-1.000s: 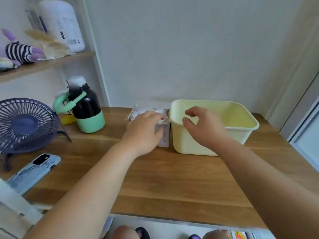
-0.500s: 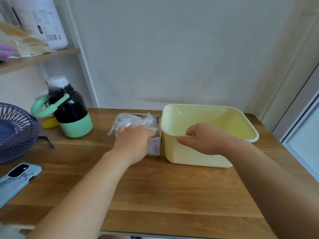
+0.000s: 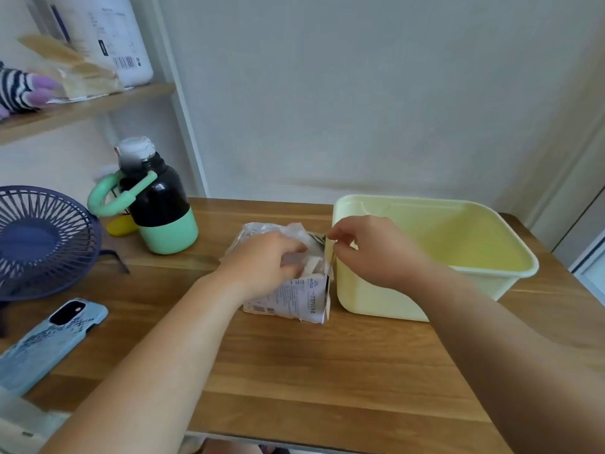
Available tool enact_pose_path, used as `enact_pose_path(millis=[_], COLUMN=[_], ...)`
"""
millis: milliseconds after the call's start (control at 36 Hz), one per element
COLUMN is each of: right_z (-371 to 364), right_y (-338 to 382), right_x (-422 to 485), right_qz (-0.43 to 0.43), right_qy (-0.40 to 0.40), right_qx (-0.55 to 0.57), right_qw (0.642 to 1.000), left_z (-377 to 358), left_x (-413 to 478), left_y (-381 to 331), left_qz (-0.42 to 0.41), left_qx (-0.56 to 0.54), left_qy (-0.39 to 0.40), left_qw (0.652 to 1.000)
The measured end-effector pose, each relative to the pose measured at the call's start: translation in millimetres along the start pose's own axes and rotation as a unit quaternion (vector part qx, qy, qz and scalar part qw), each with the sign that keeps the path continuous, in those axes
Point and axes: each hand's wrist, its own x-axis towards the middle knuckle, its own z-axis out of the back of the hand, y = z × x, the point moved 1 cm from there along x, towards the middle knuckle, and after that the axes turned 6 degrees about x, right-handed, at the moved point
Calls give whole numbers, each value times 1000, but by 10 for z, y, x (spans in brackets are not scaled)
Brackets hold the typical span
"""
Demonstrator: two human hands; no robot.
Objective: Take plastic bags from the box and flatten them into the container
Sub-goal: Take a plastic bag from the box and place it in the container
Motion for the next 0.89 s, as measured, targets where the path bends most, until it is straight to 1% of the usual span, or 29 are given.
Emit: enact_pose_path(millis=[83, 139, 194, 278, 361, 417, 472, 556, 583, 611, 667, 695, 750, 806, 833, 861, 889], right_z=[-8, -23, -45, -99, -204, -308, -420, -500, -516, -528, -548, -558, -563, -566, -572, -579, -586], right_y=[21, 57, 95, 163, 242, 270, 285, 251, 253, 255, 259, 256, 257, 249, 243, 238, 233], right_x=[29, 48, 59, 45, 23, 15, 20, 41, 47, 50, 67, 71, 60, 43, 36, 31, 26], right_qz=[16, 34, 55, 83, 86, 60, 38, 25, 21, 19, 17, 15, 9, 16, 17, 18, 21], right_qy=[-1, -5, -13, -31, -28, 11, 58, 58, 57, 61, 68, 71, 81, 89, 94, 97, 95], right_qx=[-27, -55, -72, -40, 16, 38, 23, 13, 6, -3, -9, -4, 18, 37, 45, 52, 55], right_qw=[1000, 998, 996, 995, 996, 997, 997, 998, 998, 998, 998, 997, 996, 995, 994, 994, 994], left_z=[18, 47, 61, 57, 58, 98, 152, 236, 257, 277, 286, 279, 249, 209, 191, 162, 134], left_x=[66, 72, 53, -7, -80, -137, -210, -308, -331, -346, -357, -359, -362, -357, -348, -325, -304], left_y=[39, 33, 21, 44, 115, 134, 134, 134, 155, 172, 228, 248, 252, 216, 192, 189, 185], left_qz=[-8, -6, 10, 26, 39, 37, 31, 51, 61, 70, 83, 85, 58, -15, -56, -85, -103], left_qx=[3, 2, 22, 31, -12, -36, -64, -136, -127, -88, 33, 81, 126, 92, 61, 26, -3], left_qy=[32, 34, 10, -29, -44, -51, -45, -34, -34, -35, -38, -54, -124, -192, -202, -188, -155], left_qw=[999, 999, 1000, 999, 998, 997, 996, 989, 989, 993, 995, 992, 983, 977, 976, 978, 983])
